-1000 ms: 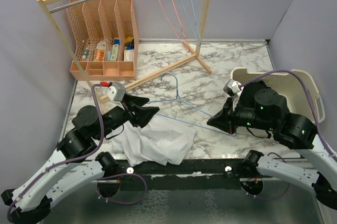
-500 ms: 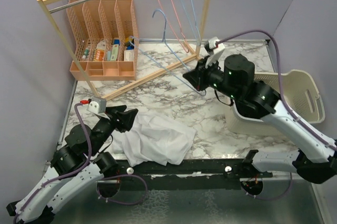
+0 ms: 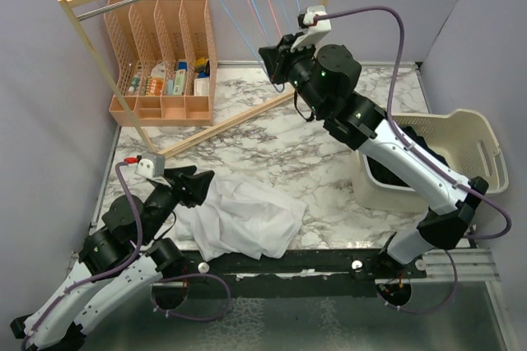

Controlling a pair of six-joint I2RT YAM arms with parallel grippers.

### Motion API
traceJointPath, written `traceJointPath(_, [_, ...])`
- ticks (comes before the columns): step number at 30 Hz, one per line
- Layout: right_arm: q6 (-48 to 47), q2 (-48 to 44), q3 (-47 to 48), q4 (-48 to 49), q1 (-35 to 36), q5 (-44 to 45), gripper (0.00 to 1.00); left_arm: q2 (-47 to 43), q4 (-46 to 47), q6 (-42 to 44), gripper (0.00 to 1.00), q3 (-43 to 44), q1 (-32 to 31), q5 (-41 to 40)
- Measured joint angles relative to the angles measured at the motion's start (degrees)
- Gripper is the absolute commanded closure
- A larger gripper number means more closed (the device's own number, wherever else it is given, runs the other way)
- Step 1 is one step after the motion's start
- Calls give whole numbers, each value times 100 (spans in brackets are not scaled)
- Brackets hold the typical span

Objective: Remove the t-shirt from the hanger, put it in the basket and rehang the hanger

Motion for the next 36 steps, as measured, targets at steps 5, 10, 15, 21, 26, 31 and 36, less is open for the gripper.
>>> traceJointPath(5, [-157, 826, 1069, -114, 0, 35, 99, 0, 0, -15, 44, 0, 0, 0])
traceJointPath(10, [-201, 1626, 1921, -610, -2, -9, 98, -2, -2, -35, 44, 0, 0, 0])
traceJointPath(15, [-155, 1762, 1967, -1080, -2, -138, 93, -2, -2, -50, 44, 0, 0, 0])
traceJointPath(21, [-20, 1239, 1095, -1056, -4, -501, 42, 0, -2, -52, 44, 0, 0, 0])
traceJointPath(26, [55, 192, -466, -1032, -13, -1241, 12, 17, -2, -52, 44, 0, 0, 0])
traceJointPath(31, [48, -1003, -1878, -890, 0, -2251, 1, 35, -4, -50, 44, 0, 0, 0])
traceJointPath(36, [42, -1751, -3211, -750, 367, -2796, 0, 37, -4, -52, 44, 0, 0, 0])
